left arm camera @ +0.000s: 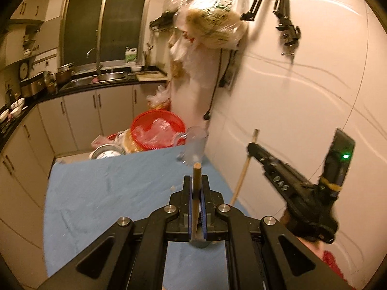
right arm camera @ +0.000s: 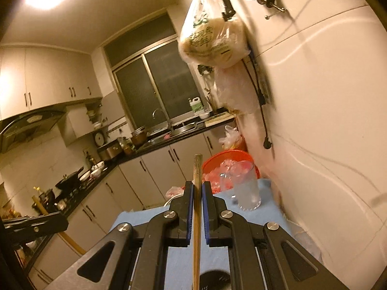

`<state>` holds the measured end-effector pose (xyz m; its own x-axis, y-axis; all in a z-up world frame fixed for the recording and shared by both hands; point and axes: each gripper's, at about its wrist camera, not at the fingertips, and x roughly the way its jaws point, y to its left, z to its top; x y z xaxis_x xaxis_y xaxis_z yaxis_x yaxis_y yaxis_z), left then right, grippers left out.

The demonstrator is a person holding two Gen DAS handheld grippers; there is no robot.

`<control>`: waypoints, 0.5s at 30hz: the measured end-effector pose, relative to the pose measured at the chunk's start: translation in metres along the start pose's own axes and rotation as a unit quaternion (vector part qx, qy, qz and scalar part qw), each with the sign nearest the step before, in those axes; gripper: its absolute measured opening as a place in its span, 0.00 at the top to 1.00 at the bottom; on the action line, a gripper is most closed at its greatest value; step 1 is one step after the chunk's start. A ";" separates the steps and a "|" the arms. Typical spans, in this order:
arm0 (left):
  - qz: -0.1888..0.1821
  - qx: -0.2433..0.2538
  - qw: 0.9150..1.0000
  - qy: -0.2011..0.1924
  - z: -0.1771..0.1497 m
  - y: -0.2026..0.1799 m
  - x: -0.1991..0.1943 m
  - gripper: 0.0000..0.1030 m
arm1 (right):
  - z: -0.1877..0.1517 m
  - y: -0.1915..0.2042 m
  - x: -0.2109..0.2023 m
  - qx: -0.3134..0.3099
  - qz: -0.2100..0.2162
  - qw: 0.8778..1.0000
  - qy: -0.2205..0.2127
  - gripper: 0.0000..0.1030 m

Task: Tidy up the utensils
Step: 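Lift the chopstick with the right gripper toward the black cup while the left lifts its chopstick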

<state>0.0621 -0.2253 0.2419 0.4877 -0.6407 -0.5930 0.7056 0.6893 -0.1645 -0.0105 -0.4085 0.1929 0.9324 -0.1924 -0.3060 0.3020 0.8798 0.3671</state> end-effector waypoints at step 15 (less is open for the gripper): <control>-0.009 -0.018 0.997 0.079 -0.033 -0.001 0.095 0.94 | -0.044 -0.038 0.065 -0.002 -0.020 0.997 0.076 0.93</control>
<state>0.0910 -0.2761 0.1597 0.3866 -0.5937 -0.7057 0.6932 0.6918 -0.2022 0.0301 -0.4358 0.1204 0.8788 -0.1592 -0.4498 0.3366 0.8750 0.3480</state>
